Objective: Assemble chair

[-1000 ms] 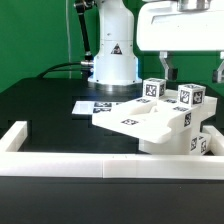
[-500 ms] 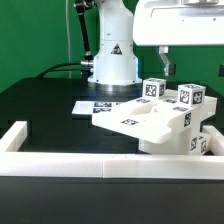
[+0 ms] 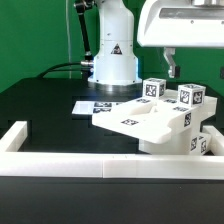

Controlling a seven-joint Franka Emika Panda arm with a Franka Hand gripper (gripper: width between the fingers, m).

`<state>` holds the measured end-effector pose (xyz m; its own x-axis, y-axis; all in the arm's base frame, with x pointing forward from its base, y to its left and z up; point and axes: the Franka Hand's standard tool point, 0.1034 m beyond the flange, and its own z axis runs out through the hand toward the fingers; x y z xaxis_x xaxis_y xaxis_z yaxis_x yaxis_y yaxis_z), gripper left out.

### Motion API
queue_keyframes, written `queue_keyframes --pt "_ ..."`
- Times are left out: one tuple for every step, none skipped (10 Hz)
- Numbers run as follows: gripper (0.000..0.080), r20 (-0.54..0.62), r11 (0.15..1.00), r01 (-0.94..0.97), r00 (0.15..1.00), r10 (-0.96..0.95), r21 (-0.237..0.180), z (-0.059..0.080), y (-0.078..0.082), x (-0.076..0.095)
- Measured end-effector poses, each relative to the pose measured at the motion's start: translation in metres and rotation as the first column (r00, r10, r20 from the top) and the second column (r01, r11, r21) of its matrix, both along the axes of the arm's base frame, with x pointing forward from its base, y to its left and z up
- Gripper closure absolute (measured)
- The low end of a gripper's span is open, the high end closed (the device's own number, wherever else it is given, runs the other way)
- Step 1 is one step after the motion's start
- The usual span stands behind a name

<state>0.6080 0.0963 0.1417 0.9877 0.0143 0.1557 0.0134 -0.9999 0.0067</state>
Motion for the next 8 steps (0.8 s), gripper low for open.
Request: queue_keyframes --pt "0.0150 -0.001 0.998 -0.058 0.998 0.058 -0.011 -0.002 -0.001 0.000" --pt "0.0150 -0.005 0.995 -0.096 0.995 0.096 -0.019 -0.004 -0.002 0.000" --pt "0.0150 -0.009 0.989 -0.142 0.990 0.142 -0.029 -0.007 -0.003 -0.001" --pt "0.0150 -0.014 0.985 -0.170 0.985 0.170 -0.035 -0.010 -0.002 -0.002" --pt "0.0150 -0.013 0.984 -0.176 0.984 0.176 -0.039 -0.013 -0.001 -0.002" --pt "0.0150 -0.015 0.983 -0.179 0.984 0.178 -0.042 -0.017 0.000 -0.002" --pt "0.0150 -0.019 0.983 -0.176 0.984 0.175 -0.043 -0.019 -0.002 -0.003" --pt "0.0150 -0.020 0.984 -0.173 0.985 0.172 -0.044 -0.020 -0.003 -0.003"
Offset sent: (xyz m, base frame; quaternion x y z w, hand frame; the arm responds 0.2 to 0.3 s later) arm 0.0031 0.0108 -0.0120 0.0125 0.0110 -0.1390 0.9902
